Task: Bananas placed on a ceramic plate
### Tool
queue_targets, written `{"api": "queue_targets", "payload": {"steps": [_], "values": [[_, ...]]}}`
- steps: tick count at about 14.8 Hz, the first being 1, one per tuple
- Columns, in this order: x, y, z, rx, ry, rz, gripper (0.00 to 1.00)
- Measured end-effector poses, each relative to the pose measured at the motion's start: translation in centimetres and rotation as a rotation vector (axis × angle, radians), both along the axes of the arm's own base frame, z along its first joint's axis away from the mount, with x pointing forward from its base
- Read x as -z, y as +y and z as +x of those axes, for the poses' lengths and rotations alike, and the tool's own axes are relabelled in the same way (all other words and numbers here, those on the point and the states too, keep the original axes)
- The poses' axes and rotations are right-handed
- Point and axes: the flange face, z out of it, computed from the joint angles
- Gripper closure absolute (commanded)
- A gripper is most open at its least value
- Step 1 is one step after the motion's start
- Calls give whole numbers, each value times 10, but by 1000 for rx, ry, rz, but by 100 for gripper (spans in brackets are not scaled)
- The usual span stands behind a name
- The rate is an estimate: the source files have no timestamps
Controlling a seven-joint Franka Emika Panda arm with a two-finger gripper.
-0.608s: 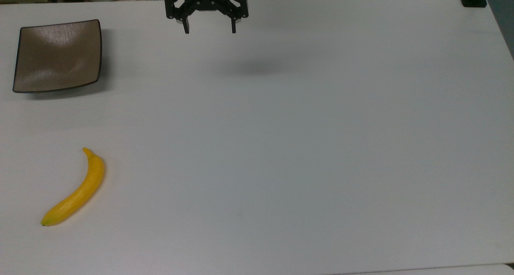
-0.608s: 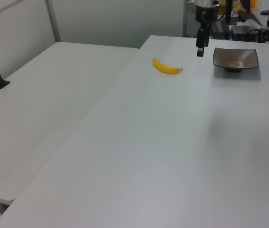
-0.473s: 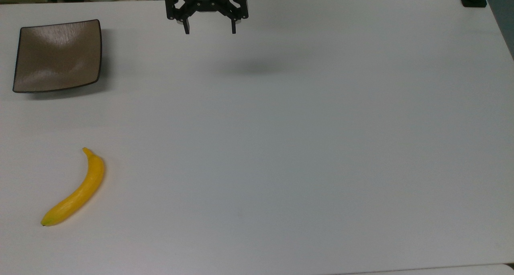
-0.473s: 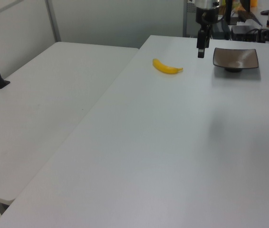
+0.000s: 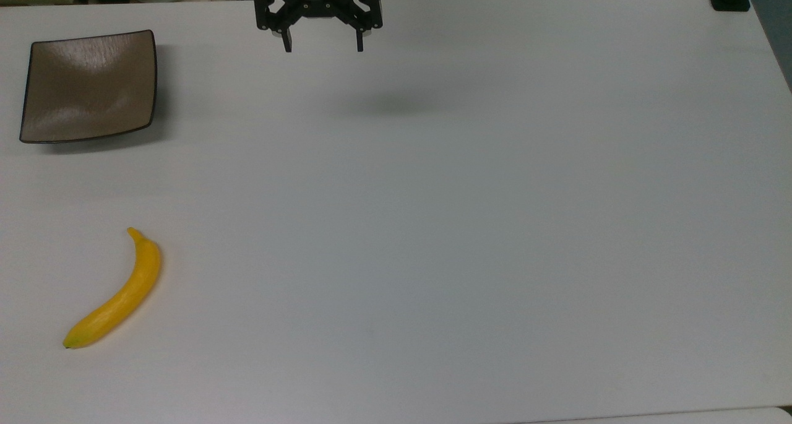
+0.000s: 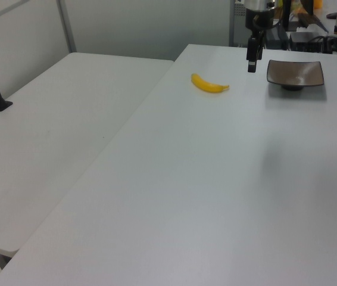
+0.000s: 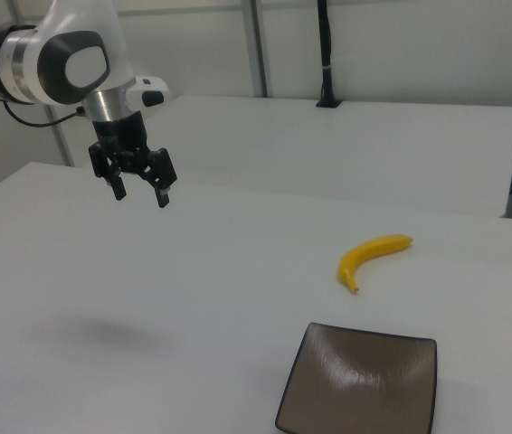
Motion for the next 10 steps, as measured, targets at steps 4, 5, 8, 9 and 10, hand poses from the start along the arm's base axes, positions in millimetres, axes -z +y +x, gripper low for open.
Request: {"api": "queue_targets", "payload": {"steps": [4,5,8,9,10], "values": [[0,0,0,0,0,0,0],[1,0,0,0,1,0,0],[7,0,0,0,13,-1,0],[8,0,0,0,16,-1,0],[10,0,1,0,18,-2,0]]}}
